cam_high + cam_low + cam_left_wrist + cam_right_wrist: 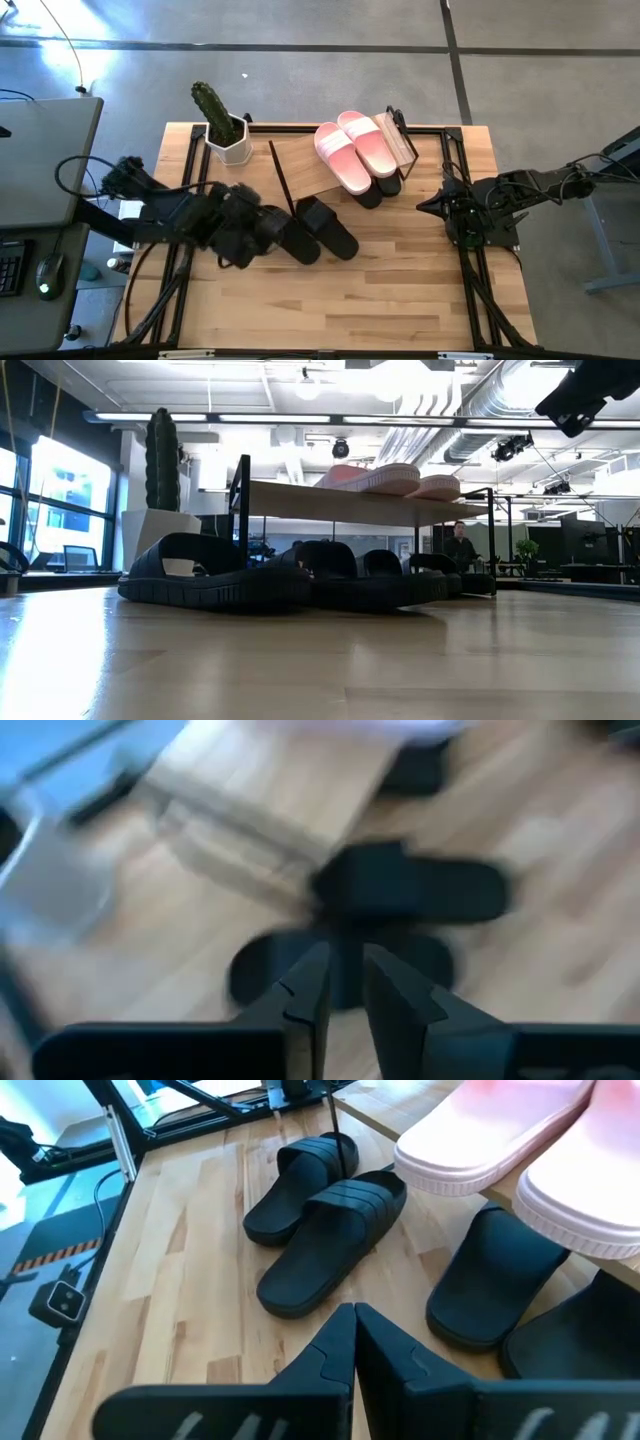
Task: Pick and place slides into the shelf
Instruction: Put the black slide under the shelf
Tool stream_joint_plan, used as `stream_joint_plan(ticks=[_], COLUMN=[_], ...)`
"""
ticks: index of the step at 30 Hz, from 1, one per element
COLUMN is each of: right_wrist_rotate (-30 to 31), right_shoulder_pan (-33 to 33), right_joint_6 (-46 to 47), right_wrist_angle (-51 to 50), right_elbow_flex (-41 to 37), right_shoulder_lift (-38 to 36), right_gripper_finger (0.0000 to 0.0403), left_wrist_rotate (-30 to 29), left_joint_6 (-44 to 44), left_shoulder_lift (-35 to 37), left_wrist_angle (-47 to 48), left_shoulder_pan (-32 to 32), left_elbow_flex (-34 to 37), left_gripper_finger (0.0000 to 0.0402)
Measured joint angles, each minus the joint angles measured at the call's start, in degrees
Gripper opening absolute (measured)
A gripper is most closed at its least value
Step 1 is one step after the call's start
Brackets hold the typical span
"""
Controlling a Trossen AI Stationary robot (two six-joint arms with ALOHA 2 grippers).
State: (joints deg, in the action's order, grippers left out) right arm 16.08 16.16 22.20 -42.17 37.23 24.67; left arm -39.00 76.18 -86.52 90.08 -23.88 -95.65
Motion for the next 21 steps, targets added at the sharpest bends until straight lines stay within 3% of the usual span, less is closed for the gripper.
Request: stream_joint_plan(ticks=[3,7,9,14,21], right_wrist_rotate=[0.0,0.84,2.17,3.64,3.59], right_shoulder_pan=[0.0,0.0,0.0,0.0,0.0], right_joint_6=[0.48,0.12,-0.27,-1.61,-1.66], right_wrist_angle=[0.0,-0.02,-0.02,-0.02,-0.07], right_elbow_flex=[0.0,0.0,0.0,0.0,0.0], right_shoulder_lift=[0.0,0.0,0.0,0.0,0.0], right_gripper_finger=[0.0,0.0,0.0,0.0,0.0], left_wrist_rotate=[1.21,3.54,5.23,11.37,17.47], left_joint_6=[8.32,5.95,3.61,5.03,-0.82], left_shoulder_lift=[4.74,6.03,4.98,-0.27,-5.52], left_wrist_angle=[-3.59,-20.12,-25.04,-23.71,-27.63], left_shoulder_pan=[-0.26,-0.7,-0.05,1.77,4.74], left_elbow_flex=[11.83,21.47,23.43,24.21,24.19], left_gripper_finger=[0.0031,0.0014,0.0007,0.0003,0.0046])
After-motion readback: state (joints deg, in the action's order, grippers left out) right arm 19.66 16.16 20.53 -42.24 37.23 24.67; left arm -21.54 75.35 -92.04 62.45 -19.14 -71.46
